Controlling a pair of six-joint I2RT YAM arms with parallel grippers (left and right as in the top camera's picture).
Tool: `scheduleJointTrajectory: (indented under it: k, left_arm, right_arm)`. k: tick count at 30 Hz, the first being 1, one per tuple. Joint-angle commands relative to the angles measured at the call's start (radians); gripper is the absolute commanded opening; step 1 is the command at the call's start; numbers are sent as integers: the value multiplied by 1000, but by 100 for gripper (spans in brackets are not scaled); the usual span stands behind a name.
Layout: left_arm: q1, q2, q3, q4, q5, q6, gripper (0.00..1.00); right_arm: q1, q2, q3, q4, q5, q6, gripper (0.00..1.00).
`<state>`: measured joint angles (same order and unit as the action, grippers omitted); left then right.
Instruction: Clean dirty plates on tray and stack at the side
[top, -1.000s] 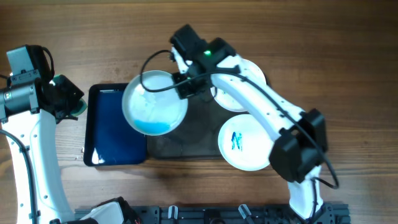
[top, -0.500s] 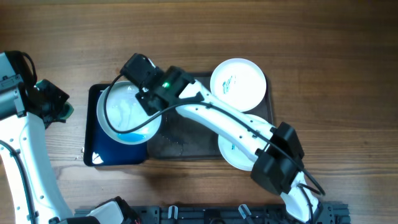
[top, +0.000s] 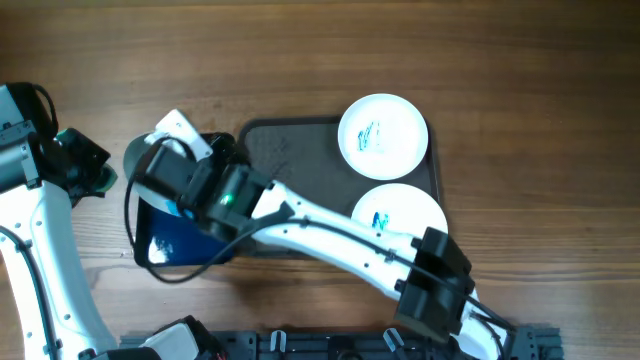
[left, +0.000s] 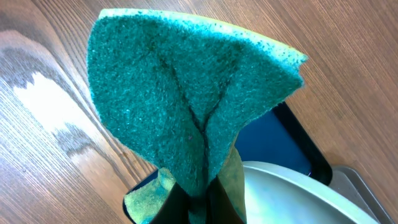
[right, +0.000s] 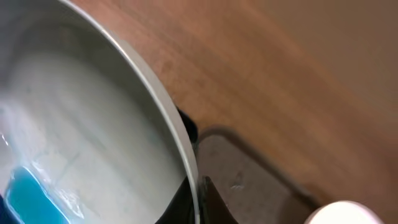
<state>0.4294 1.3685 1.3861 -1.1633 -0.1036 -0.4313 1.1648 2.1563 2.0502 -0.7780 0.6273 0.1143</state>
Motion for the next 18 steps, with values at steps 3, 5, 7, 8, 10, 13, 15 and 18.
scheduleJointTrajectory:
  k: [3, 5, 7, 8, 10, 13, 15, 18]
  left_arm:
    - [8, -14, 23, 3, -1, 5, 4]
    - [8, -14, 23, 3, -1, 5, 4]
    - [8, -14, 23, 3, -1, 5, 4]
    - [8, -14, 23, 3, -1, 5, 4]
    - [8, -14, 23, 4, -2, 4, 4]
    - [8, -14, 23, 7, -1, 4, 4]
    - [8, -14, 23, 7, -1, 4, 4]
    - [8, -14, 23, 6, -1, 4, 4]
  right_arm:
    - [26, 13, 29, 63, 200, -211, 5]
    - [27, 13, 29, 85, 220, -254, 5]
    - [27, 13, 29, 106, 246, -306, 4]
    - [27, 13, 29, 116, 250, -330, 5]
    - [27, 13, 29, 130, 270, -360, 4]
    - [27, 13, 29, 148, 293, -406, 5]
    - [27, 13, 29, 182, 320, -470, 5]
    - [29, 13, 29, 251, 363, -585, 5]
